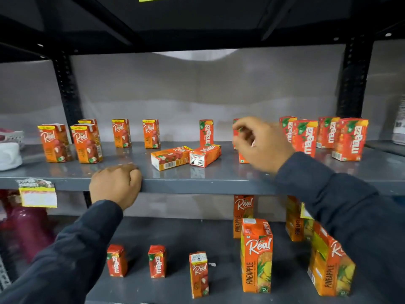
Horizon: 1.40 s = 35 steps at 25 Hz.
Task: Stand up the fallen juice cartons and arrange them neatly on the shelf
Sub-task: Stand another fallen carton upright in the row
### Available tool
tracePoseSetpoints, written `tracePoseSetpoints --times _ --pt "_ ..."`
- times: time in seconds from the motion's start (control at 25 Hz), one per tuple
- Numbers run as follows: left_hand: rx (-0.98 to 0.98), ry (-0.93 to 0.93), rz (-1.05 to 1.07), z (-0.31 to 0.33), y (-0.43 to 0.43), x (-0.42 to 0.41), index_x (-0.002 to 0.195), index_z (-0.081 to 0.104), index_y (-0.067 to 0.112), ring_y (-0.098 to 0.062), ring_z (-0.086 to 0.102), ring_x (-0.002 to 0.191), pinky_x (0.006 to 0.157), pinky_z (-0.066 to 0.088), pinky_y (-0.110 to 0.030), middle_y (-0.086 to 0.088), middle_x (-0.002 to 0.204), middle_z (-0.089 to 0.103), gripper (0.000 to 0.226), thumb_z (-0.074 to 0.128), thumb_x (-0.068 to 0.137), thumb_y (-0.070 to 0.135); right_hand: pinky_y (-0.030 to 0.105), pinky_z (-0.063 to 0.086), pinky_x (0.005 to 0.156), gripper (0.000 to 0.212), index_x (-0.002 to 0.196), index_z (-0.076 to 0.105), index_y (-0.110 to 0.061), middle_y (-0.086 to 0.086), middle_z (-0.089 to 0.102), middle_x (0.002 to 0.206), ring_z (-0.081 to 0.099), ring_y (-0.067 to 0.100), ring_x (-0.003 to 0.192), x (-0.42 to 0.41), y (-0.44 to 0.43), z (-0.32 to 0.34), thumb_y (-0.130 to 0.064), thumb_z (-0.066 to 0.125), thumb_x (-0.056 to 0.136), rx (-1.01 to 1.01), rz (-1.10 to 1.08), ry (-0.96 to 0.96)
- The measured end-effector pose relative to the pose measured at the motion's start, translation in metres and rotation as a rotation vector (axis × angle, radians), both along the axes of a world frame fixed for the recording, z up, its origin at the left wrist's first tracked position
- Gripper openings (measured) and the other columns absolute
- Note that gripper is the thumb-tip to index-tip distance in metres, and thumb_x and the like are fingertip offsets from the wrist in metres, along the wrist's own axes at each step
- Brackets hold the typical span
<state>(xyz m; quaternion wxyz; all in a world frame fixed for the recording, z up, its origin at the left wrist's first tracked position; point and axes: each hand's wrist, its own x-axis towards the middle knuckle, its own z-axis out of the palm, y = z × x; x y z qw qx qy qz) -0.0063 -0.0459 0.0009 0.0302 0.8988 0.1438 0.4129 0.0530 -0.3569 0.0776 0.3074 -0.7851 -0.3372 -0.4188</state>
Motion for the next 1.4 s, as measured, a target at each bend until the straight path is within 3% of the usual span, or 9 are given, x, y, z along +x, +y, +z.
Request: tracePoseSetpoints --times 0.16,0.32,0.44,0.56,0.72,0.96,1.12,1.32,1.4 --pt "0.045 -0.01 -0.013 -0.001 0.008 0.005 0.083 0.068 0.021 -0.026 0.057 0.067 0.066 0.044 -0.034 -0.005 0.076 0.067 0.045 0.026 0.086 0.035 0.028 0.041 0.074 0.052 0.124 0.051 -0.013 -0.003 0.064 0.096 0.061 0.019 0.093 0.006 0.059 -0.004 -0.05 0.051 0.087 -0.127 -0.163 0.563" --pt "0.044 0.054 -0.05 0.0 0.017 0.006 0.077 0.064 0.023 -0.024 0.057 0.067 0.065 0.045 -0.032 -0.002 0.076 0.066 0.039 0.03 0.089 0.037 0.028 0.033 0.051 0.049 0.087 0.054 -0.009 0.001 0.053 0.072 0.049 0.015 0.06 0.024 0.083 -0.004 -0.056 0.041 0.09 -0.132 -0.339 0.726" --pt "0.039 0.109 -0.074 0.01 0.024 0.007 0.071 0.064 0.025 -0.022 0.057 0.063 0.061 0.049 -0.029 0.001 0.067 0.064 0.043 0.027 0.081 0.045 0.029 0.038 0.063 0.053 0.098 0.057 -0.009 0.006 0.056 0.084 0.053 0.021 0.072 0.032 0.091 0.002 -0.057 0.036 0.091 -0.129 -0.37 0.832" --pt "0.012 0.076 -0.125 0.011 0.031 0.008 0.067 0.065 0.025 -0.02 0.055 0.059 0.055 0.045 -0.026 0.002 0.061 0.062 0.044 0.027 0.078 0.046 0.03 0.038 0.074 0.053 0.114 0.057 -0.01 0.007 0.057 0.098 0.052 0.025 0.086 0.038 0.106 0.003 -0.054 0.04 0.091 -0.113 -0.342 0.904" --pt "0.045 -0.078 -0.14 -0.002 0.025 0.007 0.065 0.07 0.02 -0.024 0.051 0.052 0.058 0.039 -0.03 -0.001 0.053 0.061 0.042 0.034 0.08 0.035 0.03 0.039 0.075 0.045 0.12 0.057 -0.008 0.011 0.063 0.115 0.053 0.025 0.09 0.043 0.115 0.003 -0.041 0.047 0.09 -0.125 -0.337 0.924" --pt "0.05 -0.128 -0.121 -0.007 0.024 0.009 0.065 0.068 0.02 -0.022 0.052 0.055 0.063 0.036 -0.032 0.001 0.057 0.063 0.041 0.033 0.083 0.034 0.029 0.043 0.077 0.049 0.123 0.055 -0.005 0.012 0.063 0.119 0.06 0.027 0.105 0.045 0.121 0.009 -0.034 0.062 0.084 -0.062 -0.263 0.944" --pt "0.047 -0.142 -0.122 -0.007 0.024 0.009 0.065 0.068 0.02 -0.022 0.053 0.055 0.065 0.038 -0.032 0.001 0.059 0.066 0.039 0.036 0.084 0.032 0.032 0.05 0.079 0.056 0.117 0.057 -0.004 0.011 0.067 0.112 0.064 0.025 0.103 0.043 0.121 0.014 -0.035 0.075 0.073 -0.007 -0.218 0.973" --pt "0.047 -0.152 -0.124 -0.008 0.024 0.009 0.063 0.066 0.02 -0.021 0.052 0.055 0.065 0.038 -0.032 0.003 0.058 0.064 0.041 0.033 0.084 0.033 0.025 0.046 0.048 0.035 0.096 0.06 -0.01 0.007 0.063 0.087 0.059 0.02 0.075 0.041 0.123 0.013 -0.027 0.077 0.07 0.071 -0.114 1.077" --pt "0.047 -0.146 -0.125 -0.008 0.025 0.009 0.062 0.065 0.02 -0.021 0.052 0.055 0.065 0.037 -0.032 0.003 0.057 0.063 0.041 0.033 0.085 0.033 0.023 0.048 0.047 0.032 0.085 0.053 -0.016 0.008 0.067 0.088 0.063 0.018 0.076 0.044 0.121 0.007 -0.027 0.078 0.07 0.184 -0.035 1.119"
